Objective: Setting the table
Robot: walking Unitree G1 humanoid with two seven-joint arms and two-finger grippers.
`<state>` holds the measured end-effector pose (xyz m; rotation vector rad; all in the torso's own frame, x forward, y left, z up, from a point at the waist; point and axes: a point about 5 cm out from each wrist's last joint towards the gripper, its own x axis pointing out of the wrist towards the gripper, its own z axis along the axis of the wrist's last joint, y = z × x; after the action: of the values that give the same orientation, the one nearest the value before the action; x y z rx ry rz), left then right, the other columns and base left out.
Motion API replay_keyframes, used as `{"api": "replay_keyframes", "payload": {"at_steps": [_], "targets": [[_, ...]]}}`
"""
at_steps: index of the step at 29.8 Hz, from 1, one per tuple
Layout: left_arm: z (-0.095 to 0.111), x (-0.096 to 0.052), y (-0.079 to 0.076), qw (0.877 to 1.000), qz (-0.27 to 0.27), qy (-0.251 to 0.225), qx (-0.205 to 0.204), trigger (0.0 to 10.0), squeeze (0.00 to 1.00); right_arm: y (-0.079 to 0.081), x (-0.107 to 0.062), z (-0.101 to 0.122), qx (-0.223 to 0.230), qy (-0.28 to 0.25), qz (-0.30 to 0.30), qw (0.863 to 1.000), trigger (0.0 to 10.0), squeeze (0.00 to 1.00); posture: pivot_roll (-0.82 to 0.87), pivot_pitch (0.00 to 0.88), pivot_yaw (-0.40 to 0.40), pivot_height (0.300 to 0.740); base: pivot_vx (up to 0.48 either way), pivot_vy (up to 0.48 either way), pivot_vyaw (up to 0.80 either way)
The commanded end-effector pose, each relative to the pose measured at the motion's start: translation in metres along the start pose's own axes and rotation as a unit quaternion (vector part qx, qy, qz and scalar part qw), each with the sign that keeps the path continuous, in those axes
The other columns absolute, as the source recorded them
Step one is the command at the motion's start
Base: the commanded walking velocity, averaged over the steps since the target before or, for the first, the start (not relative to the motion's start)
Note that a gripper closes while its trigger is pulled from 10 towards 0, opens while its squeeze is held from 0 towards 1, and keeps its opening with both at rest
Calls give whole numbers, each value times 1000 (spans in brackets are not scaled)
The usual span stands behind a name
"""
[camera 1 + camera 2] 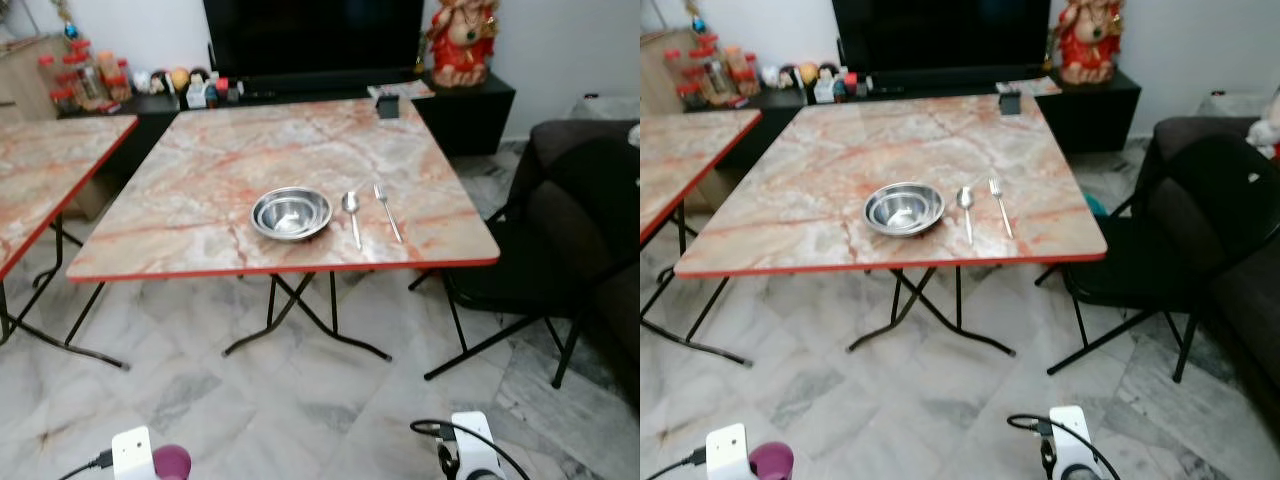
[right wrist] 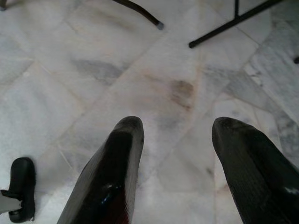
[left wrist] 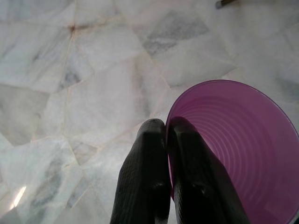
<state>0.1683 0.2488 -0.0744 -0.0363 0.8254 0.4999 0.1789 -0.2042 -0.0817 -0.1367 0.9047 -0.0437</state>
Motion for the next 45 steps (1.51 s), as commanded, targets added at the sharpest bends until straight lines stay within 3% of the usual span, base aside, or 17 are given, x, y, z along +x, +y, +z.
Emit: {"api": "replay_keyframes", "payload": {"at_steps": [1,30,32,37,38,43,45], "targets": [[1,1,5,1000,7,-1,1,10000,0,4,1,5,0,-4,5,1000,10000,0,-44,0,25,732,330,0,0],[-4,-1,6,1000,13,3,-3,10000,0,4,2,6,1,-4,10,1000,10000,0,-37,0,11,732,338,0,0],[-15,-4,15,999,43,16,-12,10000,0,6,1,4,0,0,13,1000,10000,0,-22,0,1,732,0,0,0],[-17,-6,32,994,103,11,-41,10000,0,6,1,4,-4,1,16,1000,10000,0,-14,0,-11,732,0,0,0],[-8,-6,50,983,170,-16,-65,10000,0,4,1,4,-7,0,16,1000,10000,0,-7,0,-17,732,0,0,0],[6,-7,70,968,238,-54,-64,10000,0,2,2,5,-11,0,16,1000,10000,0,-2,0,-24,732,0,0,0],[23,-10,89,946,304,-97,-54,10000,0,1,2,7,-13,-2,17,1000,10000,0,1,0,-27,732,0,0,0]]}}
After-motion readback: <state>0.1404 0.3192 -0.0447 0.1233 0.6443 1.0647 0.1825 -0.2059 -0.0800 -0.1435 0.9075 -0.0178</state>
